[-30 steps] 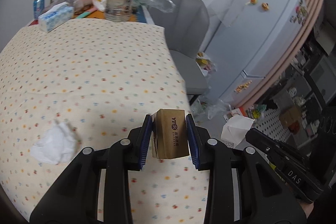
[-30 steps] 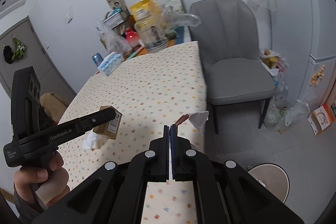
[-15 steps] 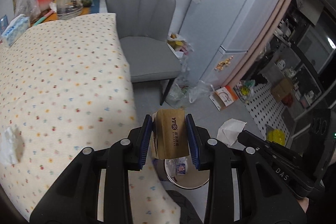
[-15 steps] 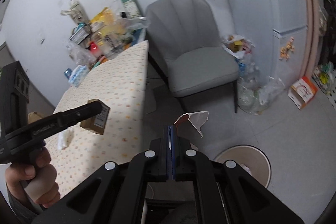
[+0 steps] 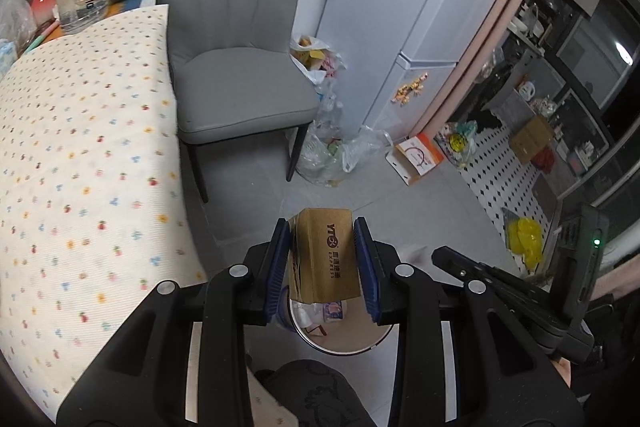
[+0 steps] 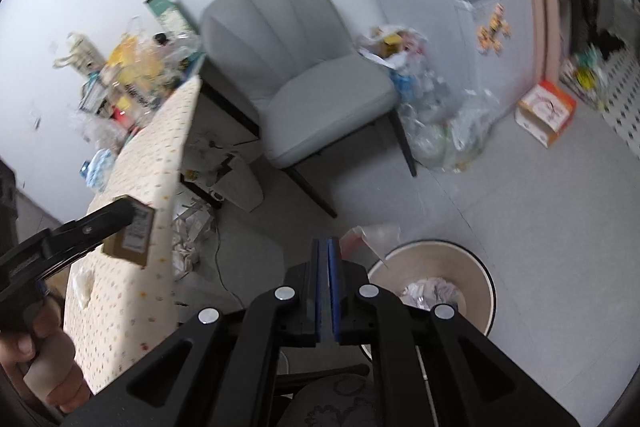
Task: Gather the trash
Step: 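Open the left gripper to drop the box while the right releases the tissue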
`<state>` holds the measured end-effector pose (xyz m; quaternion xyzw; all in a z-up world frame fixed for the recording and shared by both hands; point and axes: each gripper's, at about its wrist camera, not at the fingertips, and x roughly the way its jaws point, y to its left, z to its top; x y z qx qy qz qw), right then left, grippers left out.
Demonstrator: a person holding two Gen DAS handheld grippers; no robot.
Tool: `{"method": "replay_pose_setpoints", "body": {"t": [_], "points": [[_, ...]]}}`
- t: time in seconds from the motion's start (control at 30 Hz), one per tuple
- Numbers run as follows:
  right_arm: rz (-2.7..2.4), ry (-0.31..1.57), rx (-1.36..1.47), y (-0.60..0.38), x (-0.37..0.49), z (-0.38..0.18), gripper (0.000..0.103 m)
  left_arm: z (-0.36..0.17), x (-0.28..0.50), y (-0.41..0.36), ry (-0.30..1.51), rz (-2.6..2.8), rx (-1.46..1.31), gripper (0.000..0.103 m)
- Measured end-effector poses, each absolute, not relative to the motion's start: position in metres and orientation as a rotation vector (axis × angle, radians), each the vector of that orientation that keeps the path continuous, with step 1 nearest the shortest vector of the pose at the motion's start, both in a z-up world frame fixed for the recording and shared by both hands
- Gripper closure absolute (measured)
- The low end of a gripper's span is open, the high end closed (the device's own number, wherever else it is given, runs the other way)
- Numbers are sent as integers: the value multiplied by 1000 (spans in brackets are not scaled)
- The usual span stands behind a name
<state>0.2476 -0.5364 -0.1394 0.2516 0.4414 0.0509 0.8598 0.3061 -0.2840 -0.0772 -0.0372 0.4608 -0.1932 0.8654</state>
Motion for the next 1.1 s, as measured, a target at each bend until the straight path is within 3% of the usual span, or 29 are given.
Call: {"method": "replay_pose_setpoints", "body": {"t": [0.07, 0.1, 0.13, 0.3, 0.43, 0.53, 0.57, 0.6, 0.63, 0.7, 1.0, 1.1], "points": [[88, 933, 539, -542, 244, -145, 81, -81, 307, -289, 975, -409, -73, 70], [72, 920, 542, -546, 240, -146, 53, -84, 307, -293, 982, -411, -71, 70], [62, 904, 540, -549, 235, -145, 49, -86, 309, -295, 987, -415, -68, 70], [7, 897, 569, -567, 213, -147, 47, -97, 308, -318, 1019, -452, -41, 70], [-64, 876, 591, -588, 192, -145, 33, -106, 303, -342, 1048, -499, -16, 70], [-116, 860, 604, -604, 179, -142, 31, -113, 298, -357, 1079, -568, -33, 68], [-135, 856, 604, -609, 175, -140, 30, -114, 297, -360, 1087, -586, -39, 50], [-150, 851, 602, -612, 172, -139, 28, -113, 295, -362, 1075, -586, -43, 25], [-166, 846, 599, -615, 170, -138, 26, -109, 292, -361, 1047, -580, -45, 12], [-186, 839, 590, -618, 169, -135, 24, -101, 287, -355, 989, -559, -42, 6], [-140, 762, 532, -578, 181, -107, 8, -75, 282, -295, 939, -463, -97, 6], [-85, 744, 515, -552, 192, -96, 8, -67, 285, -265, 922, -411, -124, 6]]}}
